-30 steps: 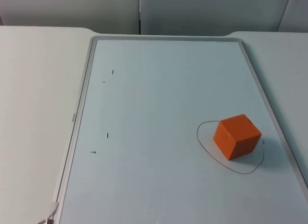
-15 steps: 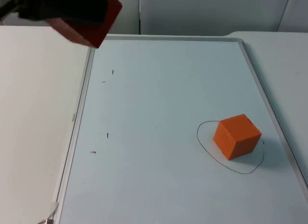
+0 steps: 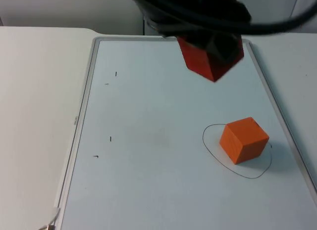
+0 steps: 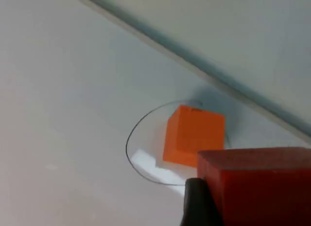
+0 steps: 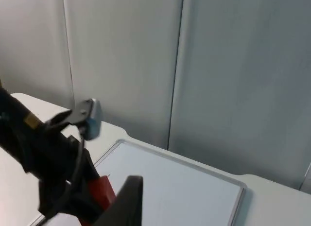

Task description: Pick up one cube with the left hand and another cube with the right hand. First place the cube in the right hand at the target position, then stack the cube in the left hand on top.

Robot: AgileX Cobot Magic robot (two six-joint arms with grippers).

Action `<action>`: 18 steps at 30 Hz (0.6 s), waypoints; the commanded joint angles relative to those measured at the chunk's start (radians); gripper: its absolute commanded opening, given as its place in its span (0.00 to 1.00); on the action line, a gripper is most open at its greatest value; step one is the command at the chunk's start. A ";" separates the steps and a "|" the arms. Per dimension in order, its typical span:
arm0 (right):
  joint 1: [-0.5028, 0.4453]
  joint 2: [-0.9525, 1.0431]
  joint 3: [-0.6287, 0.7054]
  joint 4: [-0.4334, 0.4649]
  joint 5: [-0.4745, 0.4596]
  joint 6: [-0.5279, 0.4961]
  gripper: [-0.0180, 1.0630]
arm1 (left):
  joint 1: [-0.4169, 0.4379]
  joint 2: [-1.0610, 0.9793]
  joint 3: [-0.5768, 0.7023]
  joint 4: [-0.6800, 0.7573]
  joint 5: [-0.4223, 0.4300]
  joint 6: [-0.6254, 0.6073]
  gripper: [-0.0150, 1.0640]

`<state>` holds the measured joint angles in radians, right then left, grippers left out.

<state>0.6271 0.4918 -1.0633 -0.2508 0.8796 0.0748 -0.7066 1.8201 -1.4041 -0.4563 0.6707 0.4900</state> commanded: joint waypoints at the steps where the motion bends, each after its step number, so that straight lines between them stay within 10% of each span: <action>1: 0.001 -0.001 0.002 -0.009 0.004 0.006 0.99 | -0.039 0.058 -0.073 0.130 0.031 -0.126 0.01; 12: 0.001 -0.001 0.002 -0.013 0.006 0.030 0.98 | -0.103 0.386 -0.480 0.193 0.271 -0.150 0.01; 18: 0.001 -0.001 0.002 -0.013 0.012 0.030 0.98 | -0.103 0.452 -0.549 0.212 0.269 -0.162 0.01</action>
<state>0.6271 0.4918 -1.0633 -0.2577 0.8904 0.1006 -0.8039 2.2669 -1.9363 -0.2440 0.9335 0.3370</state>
